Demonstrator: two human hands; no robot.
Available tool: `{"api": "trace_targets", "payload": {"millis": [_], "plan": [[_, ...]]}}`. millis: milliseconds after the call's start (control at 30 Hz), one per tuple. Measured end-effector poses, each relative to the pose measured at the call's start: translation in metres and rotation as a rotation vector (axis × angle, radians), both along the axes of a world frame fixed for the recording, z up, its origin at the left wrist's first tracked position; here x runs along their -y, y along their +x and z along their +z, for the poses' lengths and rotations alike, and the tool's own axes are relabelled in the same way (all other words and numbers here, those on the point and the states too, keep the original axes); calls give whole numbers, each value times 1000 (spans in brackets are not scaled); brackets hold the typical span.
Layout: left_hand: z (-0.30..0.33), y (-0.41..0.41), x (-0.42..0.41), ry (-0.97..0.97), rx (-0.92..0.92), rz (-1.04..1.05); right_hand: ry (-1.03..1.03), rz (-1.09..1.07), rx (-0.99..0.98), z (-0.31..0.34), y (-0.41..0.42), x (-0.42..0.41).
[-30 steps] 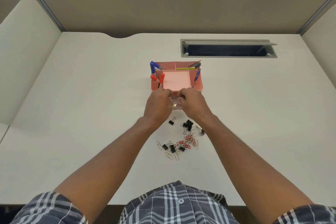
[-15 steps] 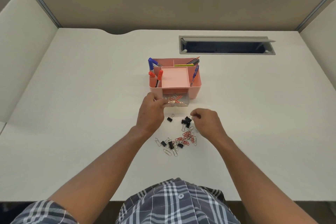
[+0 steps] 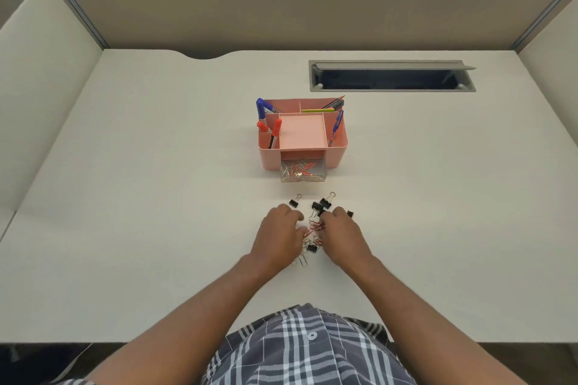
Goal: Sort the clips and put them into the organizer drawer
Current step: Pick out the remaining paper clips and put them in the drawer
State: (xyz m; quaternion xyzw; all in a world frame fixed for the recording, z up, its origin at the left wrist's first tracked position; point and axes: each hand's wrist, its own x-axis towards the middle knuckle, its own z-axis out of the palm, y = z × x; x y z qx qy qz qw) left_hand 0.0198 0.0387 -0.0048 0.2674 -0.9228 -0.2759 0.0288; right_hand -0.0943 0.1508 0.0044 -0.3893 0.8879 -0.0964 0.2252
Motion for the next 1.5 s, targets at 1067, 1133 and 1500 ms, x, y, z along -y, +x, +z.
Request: {"api": "trace_targets", "payload": {"millis": [1067,1133,1500], "plan": [[-7,-15,5,23,71,-17,-306,-353,430,16,-19,3],[-7,-17,5,7,82,-31,-304,-357,430,14,-19,2],[2,-25,10,-100,197,-138,-304,-361,419,15,-19,3]]}}
